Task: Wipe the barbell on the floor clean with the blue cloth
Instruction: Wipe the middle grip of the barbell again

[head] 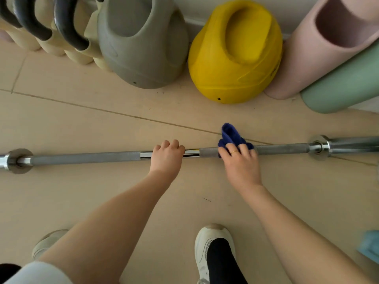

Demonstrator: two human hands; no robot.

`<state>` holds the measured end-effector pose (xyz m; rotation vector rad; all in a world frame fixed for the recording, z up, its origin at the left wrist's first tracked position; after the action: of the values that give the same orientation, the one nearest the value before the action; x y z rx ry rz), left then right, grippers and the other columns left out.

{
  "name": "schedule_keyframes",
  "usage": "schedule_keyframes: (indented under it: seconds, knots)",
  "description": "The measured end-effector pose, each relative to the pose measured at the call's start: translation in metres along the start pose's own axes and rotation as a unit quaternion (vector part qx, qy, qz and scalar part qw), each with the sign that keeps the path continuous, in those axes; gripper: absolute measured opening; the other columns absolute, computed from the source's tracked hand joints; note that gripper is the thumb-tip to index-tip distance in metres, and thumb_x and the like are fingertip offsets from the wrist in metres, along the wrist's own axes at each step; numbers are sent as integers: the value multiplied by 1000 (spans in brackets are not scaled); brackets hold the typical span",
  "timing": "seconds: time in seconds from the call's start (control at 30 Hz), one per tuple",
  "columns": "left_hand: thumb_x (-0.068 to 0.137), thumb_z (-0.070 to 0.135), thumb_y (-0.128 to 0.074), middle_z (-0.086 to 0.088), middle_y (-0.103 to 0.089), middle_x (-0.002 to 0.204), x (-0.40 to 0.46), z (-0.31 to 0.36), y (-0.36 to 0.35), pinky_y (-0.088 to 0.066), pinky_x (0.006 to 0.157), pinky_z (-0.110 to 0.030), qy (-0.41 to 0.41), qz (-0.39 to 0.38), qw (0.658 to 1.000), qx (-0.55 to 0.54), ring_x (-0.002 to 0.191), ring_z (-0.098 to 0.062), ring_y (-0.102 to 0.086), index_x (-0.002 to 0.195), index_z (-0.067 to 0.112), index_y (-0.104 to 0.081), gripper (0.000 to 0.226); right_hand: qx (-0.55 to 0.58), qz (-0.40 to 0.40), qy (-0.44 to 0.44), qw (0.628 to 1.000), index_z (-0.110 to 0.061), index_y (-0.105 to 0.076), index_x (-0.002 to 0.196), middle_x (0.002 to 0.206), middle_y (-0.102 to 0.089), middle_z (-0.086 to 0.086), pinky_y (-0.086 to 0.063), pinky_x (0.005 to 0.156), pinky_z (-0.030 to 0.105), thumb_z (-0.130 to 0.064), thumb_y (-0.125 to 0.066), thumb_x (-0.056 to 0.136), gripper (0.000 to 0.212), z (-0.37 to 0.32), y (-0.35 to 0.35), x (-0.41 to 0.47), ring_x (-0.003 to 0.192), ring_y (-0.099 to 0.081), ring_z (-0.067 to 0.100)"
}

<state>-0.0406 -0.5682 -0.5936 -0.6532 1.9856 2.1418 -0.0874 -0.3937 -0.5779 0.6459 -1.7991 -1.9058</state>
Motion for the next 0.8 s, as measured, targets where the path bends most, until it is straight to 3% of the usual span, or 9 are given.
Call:
schedule_keyframes:
  seconds: [0.07,0.17,0.27,0.33,0.43,0.5,0.57,0.67,0.8]
  knots:
    - [78,4,-64,-5,-62,99,1,-1,5,-39,73,-31,-2,50,999,14,93,-28,-56,107,13,-62,30,53,-2,-121,991,-11,-59,112,98,-68,11,-49,70,42,-10,-70,75,39,36,-4,-2,83,-58,36]
    - [56,7,-81,-4,-68,96,2,10,2,-49,87,-42,-35,107,993,25,97,-30,-63,106,13,-66,53,136,17,-227,964,-11,-61,107,110,-64,11,-44,86,50,-21,-64,82,28,53,-11,0,98,-51,39]
    - [53,14,-84,0,-67,97,5,28,5,-49,86,-37,-83,100,991,40,94,-24,-65,104,14,-67,55,201,79,-216,952,-9,-67,86,121,-55,19,-45,90,54,-13,-67,80,7,32,-14,6,108,-49,44]
    - [77,14,-69,-2,-59,117,9,35,5,-39,96,-37,-77,55,995,9,109,-25,-55,127,14,-51,53,214,83,-174,958,-7,-67,83,130,-49,24,-45,93,51,-5,-68,79,5,19,-14,12,114,-49,46]
    - [92,14,-49,-5,-49,129,16,39,2,-29,100,-39,-68,39,997,12,118,-28,-44,144,19,-28,56,218,48,-117,968,-6,-57,119,141,-38,27,-44,97,48,2,-67,78,43,20,-17,19,122,-45,45]
    - [89,15,-55,-5,-52,128,19,41,9,-33,97,-39,-68,49,996,14,116,-28,-48,139,18,-39,52,181,55,-86,978,-4,-47,132,135,-46,26,-46,93,48,3,-70,75,62,37,-17,19,119,-49,44]
    - [84,15,-64,-4,-55,127,21,44,15,-37,96,-38,-71,79,994,8,113,-27,-52,129,16,-52,47,106,60,-90,988,-7,-55,126,116,-61,19,-50,81,47,0,-74,68,61,60,-19,15,104,-57,41]
    - [91,11,-50,-2,-45,136,23,48,7,-25,104,-36,-73,28,997,-16,125,-24,-40,137,15,-37,48,91,49,-185,977,-14,-63,114,106,-65,15,-49,66,44,-3,-74,65,51,61,-17,16,90,-59,40]
    - [91,10,-45,-6,-43,133,21,56,11,-26,103,-38,-84,28,996,4,123,-27,-38,144,23,-22,59,76,-3,-83,994,-17,-66,104,102,-62,17,-49,58,41,-5,-73,64,42,48,-15,25,81,-57,40]
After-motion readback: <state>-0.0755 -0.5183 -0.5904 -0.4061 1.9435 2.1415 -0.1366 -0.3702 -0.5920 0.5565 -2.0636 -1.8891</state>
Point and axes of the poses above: each hand's wrist, its own x-axis towards the middle knuckle, its own y-axis out of the back of the hand, z = x × y, the point moved 4 cm from there along x, towards the middle knuckle
